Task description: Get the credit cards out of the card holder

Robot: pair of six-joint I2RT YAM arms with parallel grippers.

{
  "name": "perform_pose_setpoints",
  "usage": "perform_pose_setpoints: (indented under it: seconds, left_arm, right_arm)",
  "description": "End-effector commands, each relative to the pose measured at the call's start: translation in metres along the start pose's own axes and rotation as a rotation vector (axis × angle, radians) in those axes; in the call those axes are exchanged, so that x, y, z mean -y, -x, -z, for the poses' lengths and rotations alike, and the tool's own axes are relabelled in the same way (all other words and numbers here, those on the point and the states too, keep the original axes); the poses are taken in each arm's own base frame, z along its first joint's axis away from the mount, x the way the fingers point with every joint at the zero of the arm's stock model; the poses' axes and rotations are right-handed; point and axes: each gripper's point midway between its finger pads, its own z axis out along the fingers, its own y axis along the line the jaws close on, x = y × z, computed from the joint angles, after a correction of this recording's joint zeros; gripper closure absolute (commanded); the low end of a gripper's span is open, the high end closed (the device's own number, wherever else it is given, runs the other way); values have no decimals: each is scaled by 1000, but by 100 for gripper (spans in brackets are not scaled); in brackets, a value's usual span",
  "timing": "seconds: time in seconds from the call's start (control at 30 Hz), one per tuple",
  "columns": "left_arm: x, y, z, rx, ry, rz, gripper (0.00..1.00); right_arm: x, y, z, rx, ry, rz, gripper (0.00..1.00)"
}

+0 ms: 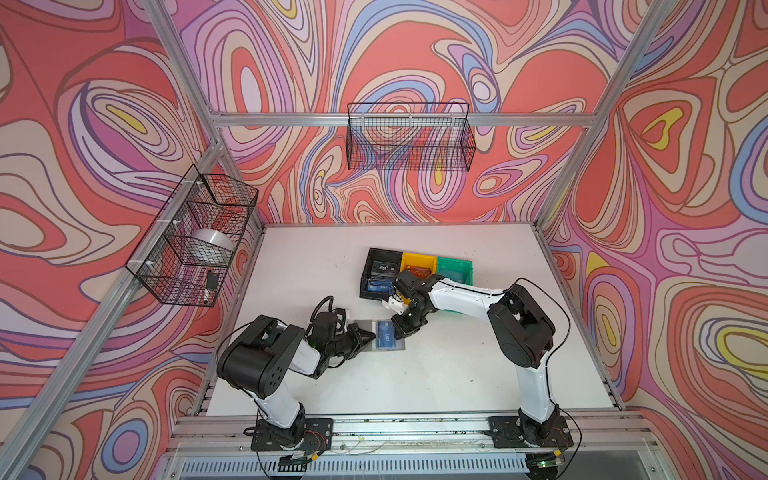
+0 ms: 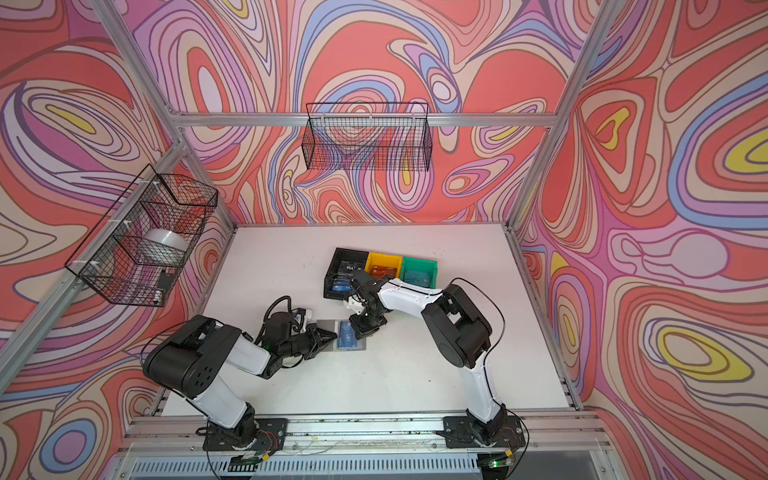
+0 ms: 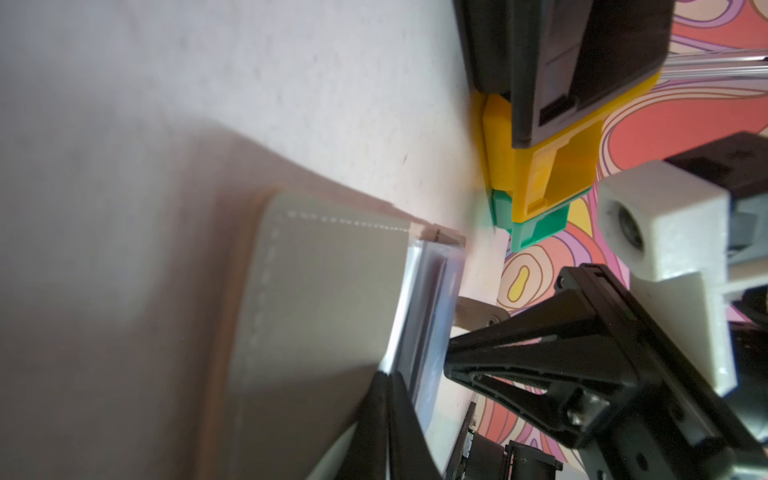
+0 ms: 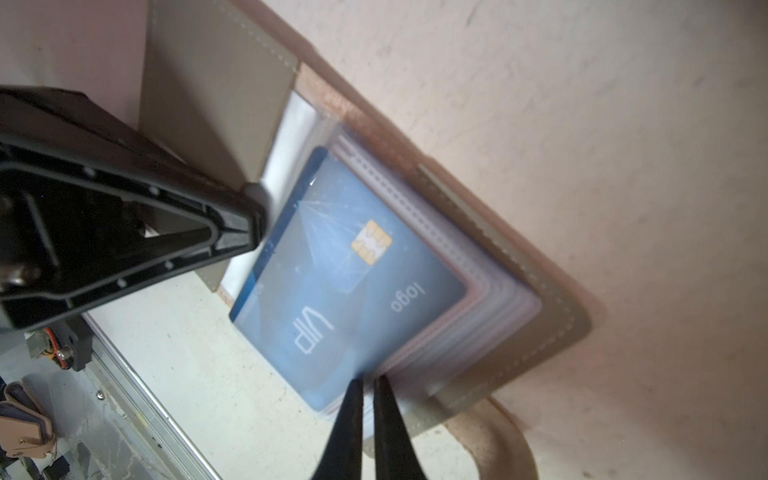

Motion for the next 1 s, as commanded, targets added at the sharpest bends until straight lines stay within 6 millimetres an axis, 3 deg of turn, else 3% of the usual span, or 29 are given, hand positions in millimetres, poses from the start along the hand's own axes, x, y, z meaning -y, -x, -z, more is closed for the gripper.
perform_pose_setpoints:
  seconds: [0.0, 0.47, 0.97]
  left_arm:
    - [-5, -3, 3, -6, 22, -3, 79]
    - [0, -1, 2, -13, 20, -14, 82]
    - [4, 2, -1, -14, 2, -11, 82]
  right_arm:
    - [-3, 3, -2, -1, 5, 11, 88]
    - [-9, 21, 26, 59, -39, 54, 89]
    - [16, 21, 3, 3, -126, 30, 92]
